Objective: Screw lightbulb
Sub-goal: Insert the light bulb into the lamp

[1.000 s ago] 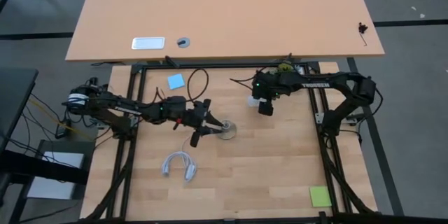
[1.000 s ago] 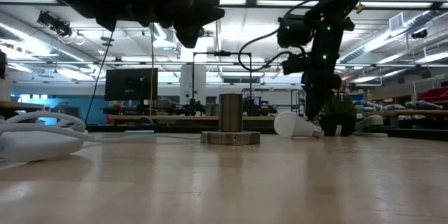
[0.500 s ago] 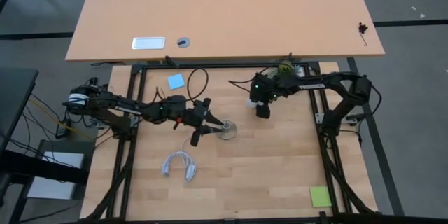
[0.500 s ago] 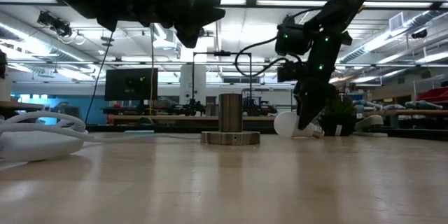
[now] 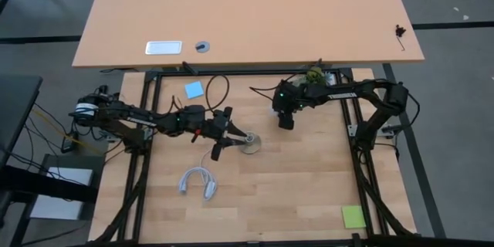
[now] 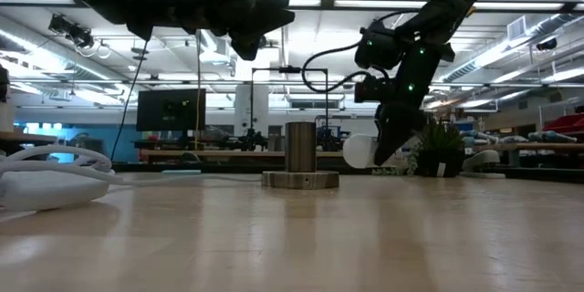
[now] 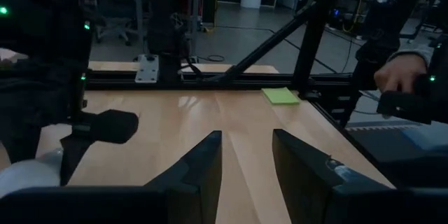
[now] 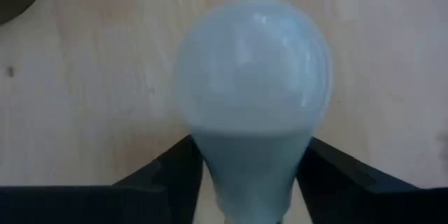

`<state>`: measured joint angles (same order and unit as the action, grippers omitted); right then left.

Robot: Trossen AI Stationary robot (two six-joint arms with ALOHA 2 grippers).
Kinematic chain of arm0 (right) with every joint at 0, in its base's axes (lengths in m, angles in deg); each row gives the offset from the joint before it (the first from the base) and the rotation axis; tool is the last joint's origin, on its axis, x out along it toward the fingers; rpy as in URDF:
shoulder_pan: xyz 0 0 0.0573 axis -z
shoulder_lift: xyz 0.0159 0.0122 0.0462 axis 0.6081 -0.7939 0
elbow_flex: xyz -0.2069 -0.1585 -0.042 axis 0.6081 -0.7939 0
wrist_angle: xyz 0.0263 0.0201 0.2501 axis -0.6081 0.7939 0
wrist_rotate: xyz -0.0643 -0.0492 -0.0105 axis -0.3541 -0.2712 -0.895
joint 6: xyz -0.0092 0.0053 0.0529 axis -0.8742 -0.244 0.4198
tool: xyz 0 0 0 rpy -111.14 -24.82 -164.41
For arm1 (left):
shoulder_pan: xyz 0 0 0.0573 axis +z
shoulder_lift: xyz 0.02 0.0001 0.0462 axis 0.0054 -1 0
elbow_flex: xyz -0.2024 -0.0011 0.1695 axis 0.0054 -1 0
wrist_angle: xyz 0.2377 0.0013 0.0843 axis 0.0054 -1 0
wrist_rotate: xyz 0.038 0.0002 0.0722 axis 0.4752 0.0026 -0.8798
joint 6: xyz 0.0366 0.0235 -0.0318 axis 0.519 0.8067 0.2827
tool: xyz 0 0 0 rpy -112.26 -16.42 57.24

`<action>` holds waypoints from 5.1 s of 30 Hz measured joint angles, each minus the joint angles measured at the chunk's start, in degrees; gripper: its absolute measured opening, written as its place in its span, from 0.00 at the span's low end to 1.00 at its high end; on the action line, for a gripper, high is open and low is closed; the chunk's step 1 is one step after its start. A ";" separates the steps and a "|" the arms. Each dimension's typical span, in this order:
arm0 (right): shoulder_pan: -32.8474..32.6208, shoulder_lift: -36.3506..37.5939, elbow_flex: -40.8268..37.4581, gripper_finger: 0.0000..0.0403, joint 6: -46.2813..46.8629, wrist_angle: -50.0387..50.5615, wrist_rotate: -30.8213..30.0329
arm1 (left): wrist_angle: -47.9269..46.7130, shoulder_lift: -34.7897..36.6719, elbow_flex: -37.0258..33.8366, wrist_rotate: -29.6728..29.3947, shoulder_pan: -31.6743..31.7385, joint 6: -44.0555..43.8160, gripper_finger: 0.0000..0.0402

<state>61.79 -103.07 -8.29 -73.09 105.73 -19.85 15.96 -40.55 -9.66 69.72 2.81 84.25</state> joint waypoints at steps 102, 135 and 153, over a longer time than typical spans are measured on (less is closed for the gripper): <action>-21.59 -26.95 -16.76 0.45 18.37 -107.49 -0.28 | 7.25 -5.09 0.18 -14.83 3.74 8.37 0.33; -22.12 -26.91 -16.74 0.58 21.64 -108.23 -1.33 | -0.65 -3.76 0.22 -15.53 3.96 7.30 0.33; -22.40 -26.91 -16.74 0.70 20.03 -108.21 -1.38 | -2.67 0.97 0.15 -15.53 3.91 8.70 0.33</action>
<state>39.39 -129.98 -25.03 -53.06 -2.48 -21.22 13.29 -39.59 -9.51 54.19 6.72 92.95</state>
